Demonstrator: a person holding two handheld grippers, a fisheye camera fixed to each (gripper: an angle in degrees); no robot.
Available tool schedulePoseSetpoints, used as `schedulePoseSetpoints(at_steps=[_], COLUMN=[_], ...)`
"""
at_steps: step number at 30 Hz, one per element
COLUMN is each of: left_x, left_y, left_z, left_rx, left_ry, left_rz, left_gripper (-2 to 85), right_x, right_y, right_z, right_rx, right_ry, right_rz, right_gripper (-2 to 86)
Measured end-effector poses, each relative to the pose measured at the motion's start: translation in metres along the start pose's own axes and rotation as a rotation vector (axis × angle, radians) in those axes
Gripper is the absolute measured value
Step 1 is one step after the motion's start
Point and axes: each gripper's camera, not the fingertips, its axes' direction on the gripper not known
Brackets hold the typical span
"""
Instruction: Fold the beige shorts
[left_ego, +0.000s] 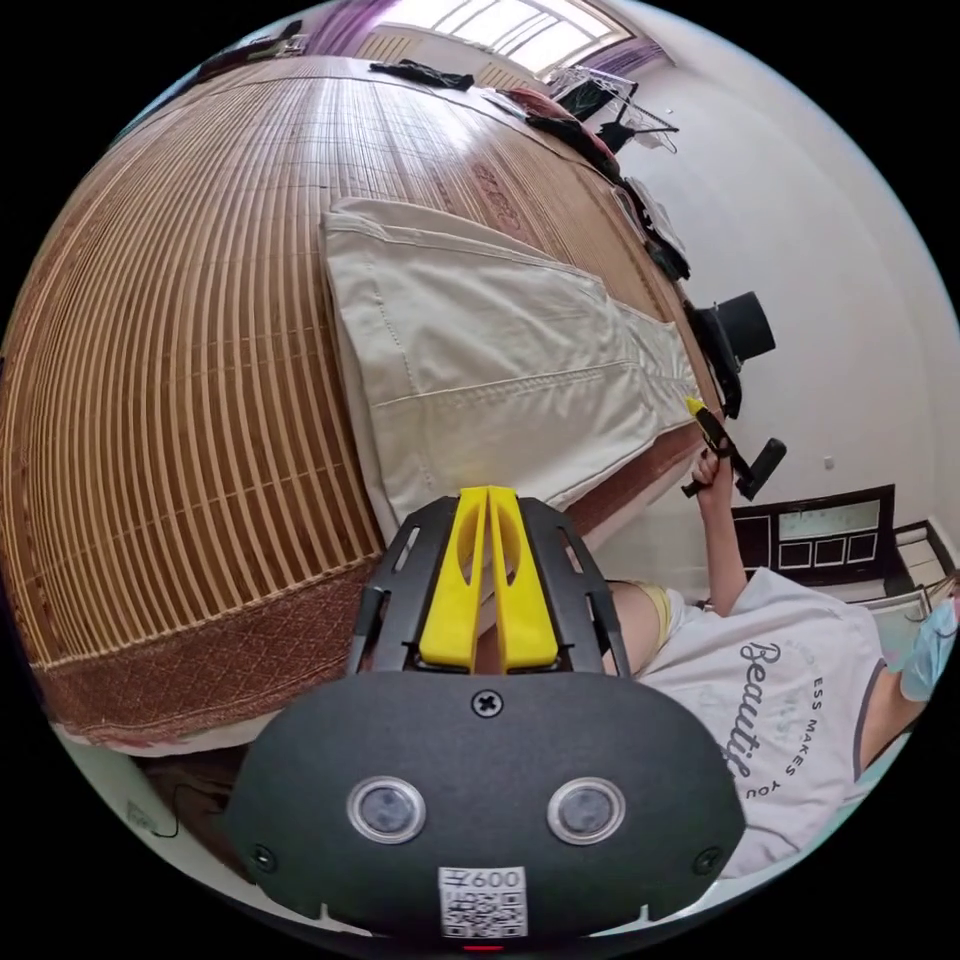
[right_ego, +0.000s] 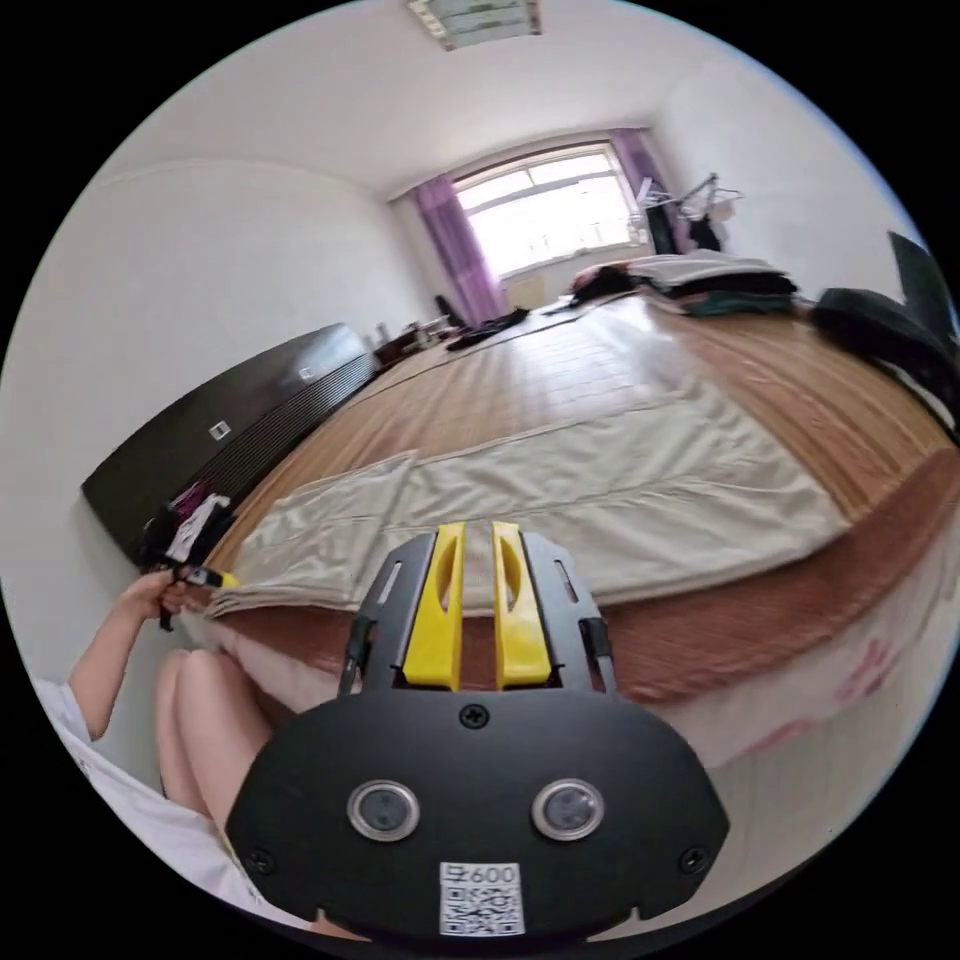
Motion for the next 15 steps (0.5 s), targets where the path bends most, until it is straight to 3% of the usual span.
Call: schedulePoseSetpoints(at_steps=[5,11,15], left_x=[0.067,0.13,0.15], left_y=[0.016,0.038,0.066], left_z=[-0.056,-0.099,-0.138], left_rx=[0.169,0.252,0.371], left_ry=[0.005,-0.069,0.004], left_rz=[-0.028,-0.021,-0.016], left_gripper=[0.4,0.3,0.2], right_x=[0.113,0.167,0.178], right_y=[0.007,0.003,-0.003], right_z=[-0.053,-0.041,-0.019], right_rx=[0.136,0.147,0.136], right_ry=[0.29,0.277,0.318], right_rz=[0.246,0.294,0.292], right_gripper=[6.2,5.8,3.9])
